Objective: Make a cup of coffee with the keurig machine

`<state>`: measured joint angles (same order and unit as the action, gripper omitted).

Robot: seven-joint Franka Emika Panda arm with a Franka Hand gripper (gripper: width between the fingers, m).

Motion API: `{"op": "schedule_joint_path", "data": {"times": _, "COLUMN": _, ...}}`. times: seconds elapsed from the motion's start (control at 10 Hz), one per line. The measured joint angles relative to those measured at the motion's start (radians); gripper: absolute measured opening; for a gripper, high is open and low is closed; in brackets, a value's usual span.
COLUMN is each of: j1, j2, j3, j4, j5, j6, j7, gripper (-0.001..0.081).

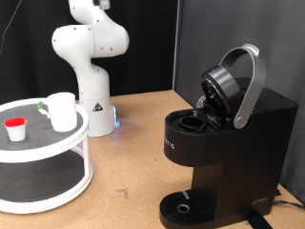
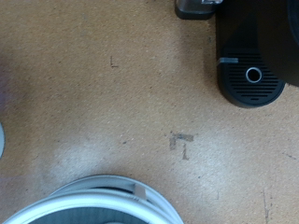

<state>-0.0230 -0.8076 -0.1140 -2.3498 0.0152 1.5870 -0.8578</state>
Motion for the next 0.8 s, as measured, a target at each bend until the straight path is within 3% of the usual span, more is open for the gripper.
{"op": "schedule_joint_path", "data": {"times": 0.2, "j1": -0.015, "j2": -0.006, "j3": -0.055, "j4": 0.014, "j5": -0.053, "j6": -0.037, "j7": -0.064, "gripper": 0.0805}}
{"op": "schedule_joint_path", "data": {"times": 0.6, "j1": -0.023, "j2": -0.011, "j3": -0.076, "j4": 0.006, "j5": -0.071, "j6": -0.034, "j7": -0.084, "gripper": 0.0805}}
{"op": "schedule_joint_path", "data": {"times": 0.8, "j1": -0.038, "j2": -0.016, "j3": -0.118, "j4": 0.002, "j5": -0.136, "j6": -0.034, "j7": -0.144, "gripper": 0.0805}}
